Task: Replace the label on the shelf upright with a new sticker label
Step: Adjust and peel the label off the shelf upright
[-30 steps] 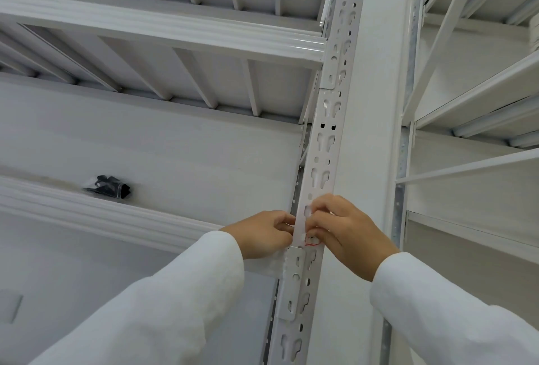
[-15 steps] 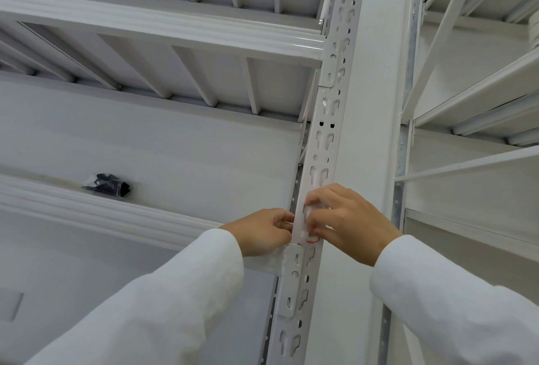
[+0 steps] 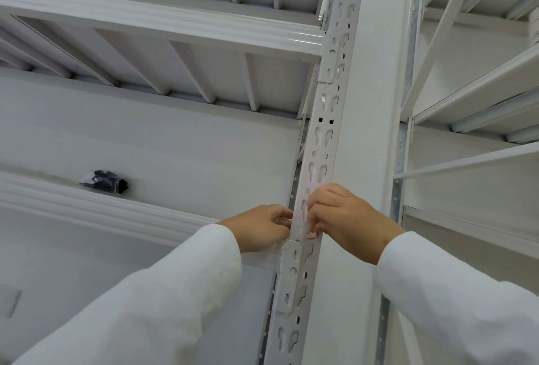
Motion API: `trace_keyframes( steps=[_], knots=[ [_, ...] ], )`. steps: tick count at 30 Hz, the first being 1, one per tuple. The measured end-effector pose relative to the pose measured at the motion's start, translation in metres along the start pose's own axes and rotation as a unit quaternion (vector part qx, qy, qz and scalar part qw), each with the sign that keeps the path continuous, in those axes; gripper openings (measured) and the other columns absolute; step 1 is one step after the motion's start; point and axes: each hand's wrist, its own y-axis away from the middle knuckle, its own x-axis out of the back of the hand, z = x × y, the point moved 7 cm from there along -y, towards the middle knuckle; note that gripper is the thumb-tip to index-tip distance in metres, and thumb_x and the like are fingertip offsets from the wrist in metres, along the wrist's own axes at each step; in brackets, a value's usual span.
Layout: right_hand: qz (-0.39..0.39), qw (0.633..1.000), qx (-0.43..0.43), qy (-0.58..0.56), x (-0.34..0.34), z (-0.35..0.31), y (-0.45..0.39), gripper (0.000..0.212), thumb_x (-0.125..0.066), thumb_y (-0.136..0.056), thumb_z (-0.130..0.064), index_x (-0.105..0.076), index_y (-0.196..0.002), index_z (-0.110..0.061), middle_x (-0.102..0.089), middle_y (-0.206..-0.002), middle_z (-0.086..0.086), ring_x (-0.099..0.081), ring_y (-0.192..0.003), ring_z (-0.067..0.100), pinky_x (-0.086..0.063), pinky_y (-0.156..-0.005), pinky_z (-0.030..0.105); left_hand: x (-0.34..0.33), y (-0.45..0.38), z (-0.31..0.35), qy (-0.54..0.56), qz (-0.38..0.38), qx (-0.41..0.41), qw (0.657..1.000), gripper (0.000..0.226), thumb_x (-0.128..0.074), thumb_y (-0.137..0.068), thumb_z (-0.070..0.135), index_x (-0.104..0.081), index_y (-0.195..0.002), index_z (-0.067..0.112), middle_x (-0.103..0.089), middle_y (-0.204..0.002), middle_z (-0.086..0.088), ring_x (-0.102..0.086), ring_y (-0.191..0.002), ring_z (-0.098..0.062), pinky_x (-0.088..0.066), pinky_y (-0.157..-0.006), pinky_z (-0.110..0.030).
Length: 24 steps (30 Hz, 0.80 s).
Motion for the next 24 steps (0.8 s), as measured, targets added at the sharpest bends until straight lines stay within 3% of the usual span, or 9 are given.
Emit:
trace_keyframes(
  steps=[3, 7, 12, 14, 18, 24],
  knots=[
    [0.003, 1.000, -0.003, -0.011, 0.000, 0.000, 0.000, 0.013, -0.051, -0.084, -0.017, -0.062, -0.078, -0.016, -0.062, -0.089, -0.002, -0.041, -0.095, 0.009, -0.033, -0.089, 0.020, -0.001, 0.001, 0.002, 0.003, -0.002, 0.000, 1.000, 0.048, -0.041, -0.081, 0.004, -0.053, -0.126, 0.016, -0.066, -0.122, 0.000, -0.060, -0.116, -0.015, -0.040, -0.109, -0.034],
    [-0.010, 1.000, -0.005, -0.014, 0.001, 0.001, 0.001, 0.010, -0.068, -0.078, -0.009, -0.062, -0.078, -0.017, -0.062, -0.089, -0.003, -0.041, -0.094, 0.007, -0.043, -0.079, 0.016, -0.002, 0.002, 0.002, 0.001, -0.005, -0.001, 1.000, 0.048, -0.041, -0.082, 0.004, -0.051, -0.128, 0.015, -0.065, -0.124, -0.001, -0.059, -0.117, -0.016, -0.039, -0.109, -0.034],
    [-0.022, 0.999, -0.006, -0.033, 0.003, 0.001, 0.002, 0.009, -0.069, -0.079, -0.014, -0.064, -0.086, -0.018, -0.062, -0.094, -0.002, -0.044, -0.093, 0.008, -0.051, -0.075, 0.024, -0.001, 0.003, 0.003, 0.003, -0.001, -0.001, 1.000, 0.047, -0.041, -0.083, 0.004, -0.052, -0.128, 0.015, -0.065, -0.125, -0.001, -0.058, -0.117, -0.016, -0.039, -0.109, -0.034],
    [-0.023, 0.999, -0.004, -0.033, 0.004, -0.001, 0.006, 0.009, -0.061, -0.084, -0.021, -0.063, -0.093, -0.019, -0.063, -0.099, -0.002, -0.051, -0.094, 0.012, -0.054, -0.076, 0.027, -0.002, 0.003, 0.003, 0.003, -0.003, -0.003, 1.000, 0.048, -0.041, -0.082, 0.004, -0.053, -0.126, 0.017, -0.065, -0.124, 0.000, -0.058, -0.118, -0.016, -0.038, -0.110, -0.035],
    [0.004, 0.994, -0.073, -0.087, 0.008, 0.001, 0.013, 0.034, -0.056, -0.086, -0.019, -0.051, -0.118, -0.027, -0.064, -0.113, -0.003, -0.060, -0.102, 0.017, -0.056, -0.079, 0.033, -0.001, 0.002, 0.002, 0.005, -0.003, 0.000, 1.000, 0.047, -0.042, -0.082, 0.005, -0.052, -0.125, 0.019, -0.065, -0.124, 0.000, -0.058, -0.118, -0.016, -0.038, -0.110, -0.036],
    [0.016, 0.999, -0.040, -0.011, 0.004, -0.001, 0.016, 0.029, -0.042, -0.082, -0.020, -0.064, -0.101, -0.020, -0.063, -0.109, -0.002, -0.051, -0.104, 0.011, -0.058, -0.062, 0.032, 0.000, 0.001, 0.000, 0.003, 0.000, -0.001, 1.000, 0.053, -0.042, -0.073, 0.011, -0.054, -0.124, 0.022, -0.066, -0.122, 0.004, -0.058, -0.117, -0.014, -0.038, -0.110, -0.036]
  ],
)
